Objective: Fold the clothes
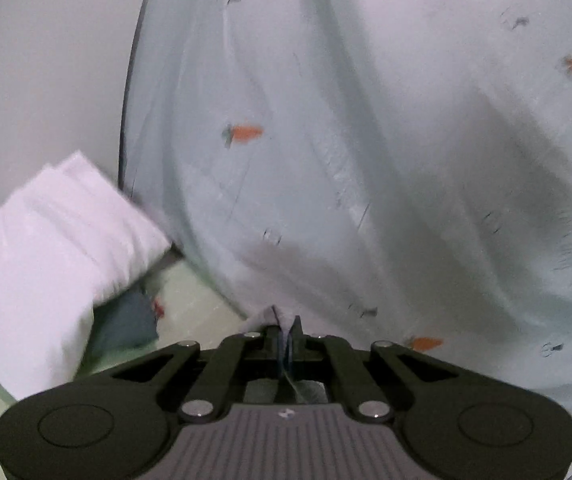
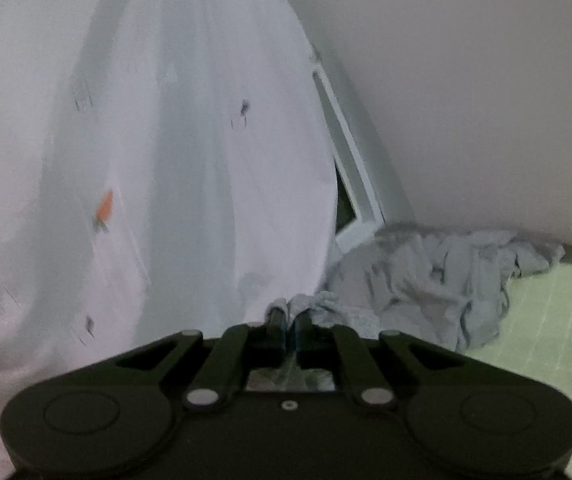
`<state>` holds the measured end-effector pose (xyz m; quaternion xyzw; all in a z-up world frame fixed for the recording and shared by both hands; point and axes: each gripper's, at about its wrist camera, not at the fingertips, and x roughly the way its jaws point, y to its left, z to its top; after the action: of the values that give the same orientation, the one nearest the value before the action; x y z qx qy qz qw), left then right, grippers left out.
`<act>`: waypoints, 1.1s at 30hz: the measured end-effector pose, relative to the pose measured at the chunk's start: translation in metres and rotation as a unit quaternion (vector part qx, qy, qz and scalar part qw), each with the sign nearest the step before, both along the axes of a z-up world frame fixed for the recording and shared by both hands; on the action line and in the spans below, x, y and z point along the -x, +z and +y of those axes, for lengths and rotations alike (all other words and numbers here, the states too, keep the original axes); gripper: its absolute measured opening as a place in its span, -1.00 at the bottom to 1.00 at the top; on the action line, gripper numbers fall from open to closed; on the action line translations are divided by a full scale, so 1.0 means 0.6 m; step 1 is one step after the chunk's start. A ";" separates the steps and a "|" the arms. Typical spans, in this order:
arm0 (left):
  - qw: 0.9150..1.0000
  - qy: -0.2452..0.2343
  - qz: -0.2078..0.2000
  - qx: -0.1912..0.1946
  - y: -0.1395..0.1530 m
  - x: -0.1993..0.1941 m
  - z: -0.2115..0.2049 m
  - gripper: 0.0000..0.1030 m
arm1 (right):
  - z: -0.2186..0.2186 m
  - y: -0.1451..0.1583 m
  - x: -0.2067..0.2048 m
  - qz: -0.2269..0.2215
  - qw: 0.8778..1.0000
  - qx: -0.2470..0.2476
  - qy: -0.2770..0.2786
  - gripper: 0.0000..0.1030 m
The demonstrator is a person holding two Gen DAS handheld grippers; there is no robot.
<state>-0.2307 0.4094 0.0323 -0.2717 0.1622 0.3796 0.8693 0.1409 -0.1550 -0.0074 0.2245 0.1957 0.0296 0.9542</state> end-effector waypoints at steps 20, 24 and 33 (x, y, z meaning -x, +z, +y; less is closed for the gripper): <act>0.961 0.040 0.211 0.174 -0.255 0.128 -0.079 -0.01 | -0.035 -0.241 0.119 0.254 0.953 0.163 -0.010 0.65; 0.961 0.053 0.198 0.188 -0.275 0.138 -0.035 0.06 | 0.022 -0.250 0.150 0.257 0.955 0.149 0.019 0.73; 0.959 0.012 0.194 0.209 -0.330 0.070 0.050 0.16 | 0.137 -0.279 0.211 0.286 0.944 0.151 0.063 0.80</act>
<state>-0.2726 0.4395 -0.1659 -0.3704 0.3999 0.3927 0.7407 0.0142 -0.0725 -0.1749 0.0643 0.4763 -0.0057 0.8769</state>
